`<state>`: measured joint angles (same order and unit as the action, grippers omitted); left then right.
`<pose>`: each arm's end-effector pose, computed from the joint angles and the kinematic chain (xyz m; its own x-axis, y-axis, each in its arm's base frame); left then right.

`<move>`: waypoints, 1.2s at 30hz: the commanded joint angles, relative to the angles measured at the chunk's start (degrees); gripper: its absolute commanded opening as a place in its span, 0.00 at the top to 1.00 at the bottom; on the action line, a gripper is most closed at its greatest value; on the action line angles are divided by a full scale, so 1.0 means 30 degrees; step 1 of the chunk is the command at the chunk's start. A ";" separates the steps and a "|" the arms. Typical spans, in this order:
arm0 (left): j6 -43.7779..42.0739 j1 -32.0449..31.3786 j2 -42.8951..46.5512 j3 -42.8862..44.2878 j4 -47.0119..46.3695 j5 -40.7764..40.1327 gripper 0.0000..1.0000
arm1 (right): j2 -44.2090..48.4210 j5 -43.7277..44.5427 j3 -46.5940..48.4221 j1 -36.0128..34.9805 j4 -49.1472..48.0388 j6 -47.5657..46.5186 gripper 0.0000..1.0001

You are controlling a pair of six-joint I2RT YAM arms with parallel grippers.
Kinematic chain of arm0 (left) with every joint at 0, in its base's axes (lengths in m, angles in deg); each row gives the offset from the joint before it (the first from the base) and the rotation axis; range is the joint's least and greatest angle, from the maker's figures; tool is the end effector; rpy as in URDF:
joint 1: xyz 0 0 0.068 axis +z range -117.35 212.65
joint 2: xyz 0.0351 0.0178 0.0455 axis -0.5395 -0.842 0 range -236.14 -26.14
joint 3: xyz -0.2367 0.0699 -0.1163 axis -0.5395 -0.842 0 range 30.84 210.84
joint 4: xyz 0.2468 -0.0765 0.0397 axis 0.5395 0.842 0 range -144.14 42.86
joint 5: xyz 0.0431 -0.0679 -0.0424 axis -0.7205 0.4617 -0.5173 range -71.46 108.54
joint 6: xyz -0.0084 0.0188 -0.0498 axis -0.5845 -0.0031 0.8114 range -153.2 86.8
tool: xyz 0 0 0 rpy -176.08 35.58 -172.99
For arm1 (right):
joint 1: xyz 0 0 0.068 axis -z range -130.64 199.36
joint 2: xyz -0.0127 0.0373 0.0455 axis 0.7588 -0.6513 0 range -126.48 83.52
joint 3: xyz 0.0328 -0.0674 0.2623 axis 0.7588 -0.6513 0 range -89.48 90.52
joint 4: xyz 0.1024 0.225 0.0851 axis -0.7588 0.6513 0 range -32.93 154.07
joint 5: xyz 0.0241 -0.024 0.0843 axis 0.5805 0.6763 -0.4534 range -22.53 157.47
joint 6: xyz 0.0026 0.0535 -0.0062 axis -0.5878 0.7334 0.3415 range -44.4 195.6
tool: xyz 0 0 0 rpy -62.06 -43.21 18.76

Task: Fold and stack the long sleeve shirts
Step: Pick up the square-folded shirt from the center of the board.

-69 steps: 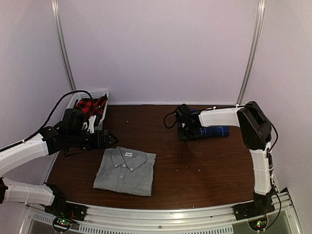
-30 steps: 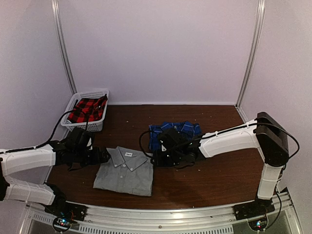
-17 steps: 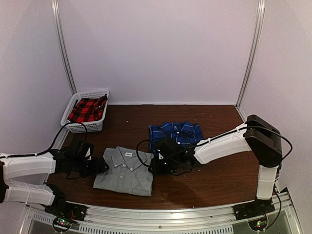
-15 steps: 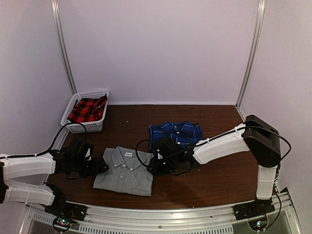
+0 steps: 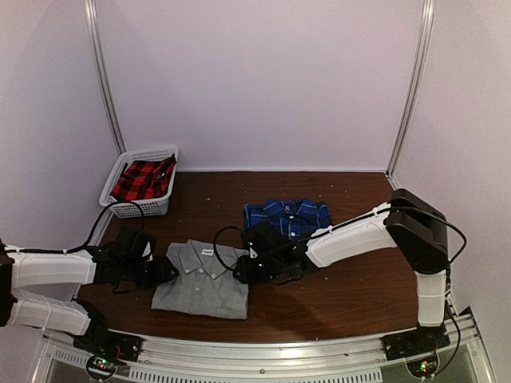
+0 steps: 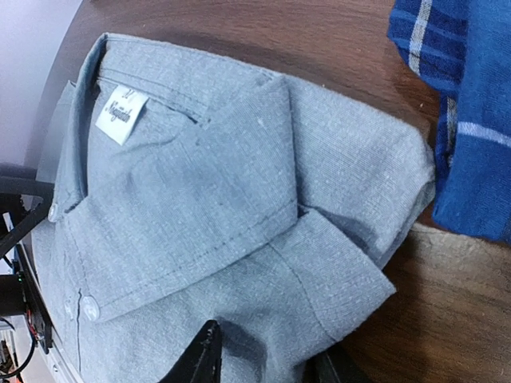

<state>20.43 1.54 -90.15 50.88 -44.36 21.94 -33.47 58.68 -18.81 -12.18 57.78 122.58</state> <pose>0.1589 -0.0985 0.1356 -0.8490 -0.4264 -0.3121 -0.2322 0.8316 -0.5044 0.1986 0.3779 0.1331 -0.9094 -0.1614 -0.3834 -0.3717 0.7291 0.5747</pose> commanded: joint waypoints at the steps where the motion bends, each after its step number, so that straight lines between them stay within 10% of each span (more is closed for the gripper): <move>1: 0.0002 0.0091 -0.0752 -0.0291 0.0289 0.0842 0.50 | -0.0708 0.0088 0.0598 -0.0175 0.0758 -0.0380 0.64; 10: 0.0191 0.0097 0.0223 0.0008 0.0104 0.2059 1.00 | -0.1420 -0.0033 0.2478 -0.0171 0.1403 -0.0760 0.88; 14: 0.0207 0.0114 0.0727 0.0316 0.0436 0.2230 1.00 | -0.1463 0.0193 0.3321 -0.0171 0.1914 -0.0970 1.00; 36: -0.0386 0.0090 0.3597 0.3365 0.3193 0.2710 1.00 | -0.0086 0.2638 0.7423 -0.0095 0.5872 -0.3140 1.00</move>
<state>20.84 1.60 -79.81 57.69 -33.39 27.38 -37.04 64.27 -0.14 -12.29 73.32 115.58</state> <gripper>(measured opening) 0.037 0.013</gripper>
